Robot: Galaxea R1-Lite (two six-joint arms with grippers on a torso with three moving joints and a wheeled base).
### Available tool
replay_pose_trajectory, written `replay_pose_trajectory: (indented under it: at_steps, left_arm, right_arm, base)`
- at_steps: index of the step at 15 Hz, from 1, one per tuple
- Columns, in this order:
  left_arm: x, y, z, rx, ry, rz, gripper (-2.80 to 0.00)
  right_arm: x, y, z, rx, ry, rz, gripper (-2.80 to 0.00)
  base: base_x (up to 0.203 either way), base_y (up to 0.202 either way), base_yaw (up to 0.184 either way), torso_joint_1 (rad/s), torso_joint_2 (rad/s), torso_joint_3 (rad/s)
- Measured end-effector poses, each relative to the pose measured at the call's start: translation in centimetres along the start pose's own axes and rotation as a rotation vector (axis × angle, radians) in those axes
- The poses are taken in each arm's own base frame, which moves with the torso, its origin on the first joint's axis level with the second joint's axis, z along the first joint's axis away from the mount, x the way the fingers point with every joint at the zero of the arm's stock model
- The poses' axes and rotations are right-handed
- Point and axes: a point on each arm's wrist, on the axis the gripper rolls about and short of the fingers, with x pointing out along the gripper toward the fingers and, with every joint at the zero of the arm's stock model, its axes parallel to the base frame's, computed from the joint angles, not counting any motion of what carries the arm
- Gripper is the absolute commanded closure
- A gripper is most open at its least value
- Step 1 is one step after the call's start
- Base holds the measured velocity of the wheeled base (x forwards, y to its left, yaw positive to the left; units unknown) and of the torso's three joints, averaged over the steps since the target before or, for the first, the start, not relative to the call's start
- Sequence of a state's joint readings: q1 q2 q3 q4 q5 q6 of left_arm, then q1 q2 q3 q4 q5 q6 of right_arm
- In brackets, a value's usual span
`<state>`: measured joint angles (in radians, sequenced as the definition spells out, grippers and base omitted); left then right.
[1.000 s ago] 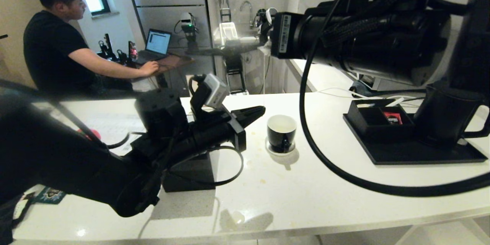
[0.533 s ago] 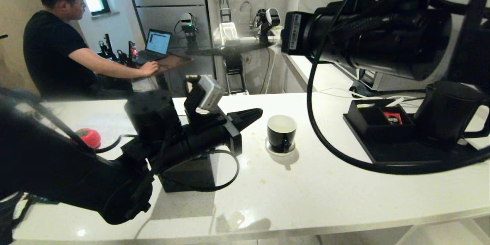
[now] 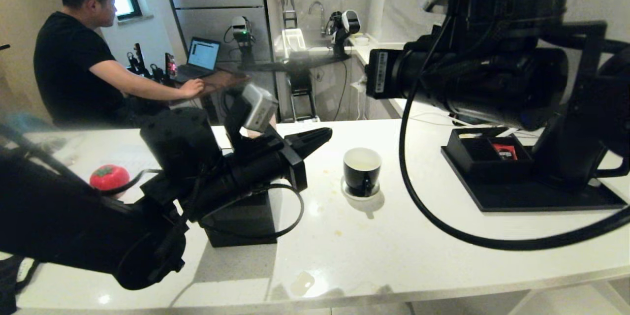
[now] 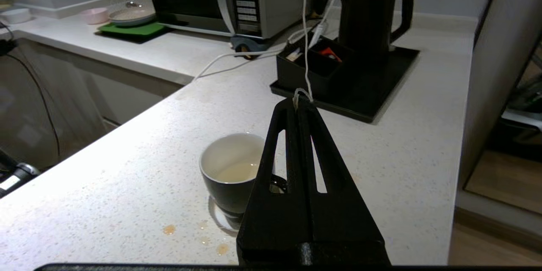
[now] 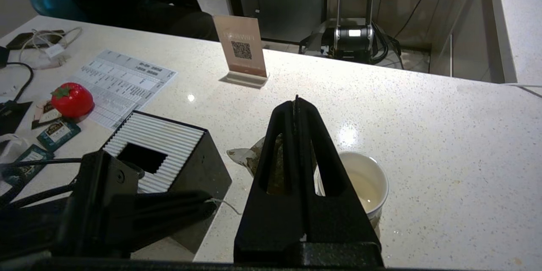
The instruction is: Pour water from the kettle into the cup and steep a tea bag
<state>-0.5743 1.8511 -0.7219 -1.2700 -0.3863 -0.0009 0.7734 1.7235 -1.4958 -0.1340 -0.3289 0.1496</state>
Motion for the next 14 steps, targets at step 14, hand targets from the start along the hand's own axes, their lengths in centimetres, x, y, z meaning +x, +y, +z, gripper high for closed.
replay_pose_trajectory:
  at_steps: [14]
  left_arm:
    - [-0.2,-0.2,0.5,0.004,-0.012,-0.002,0.00]
  right_arm:
    - [0.6,0.4,-4.9,-0.009,0.043,0.023,0.00]
  base:
    - [0.000,0.000,0.000,0.000,0.00,0.000]
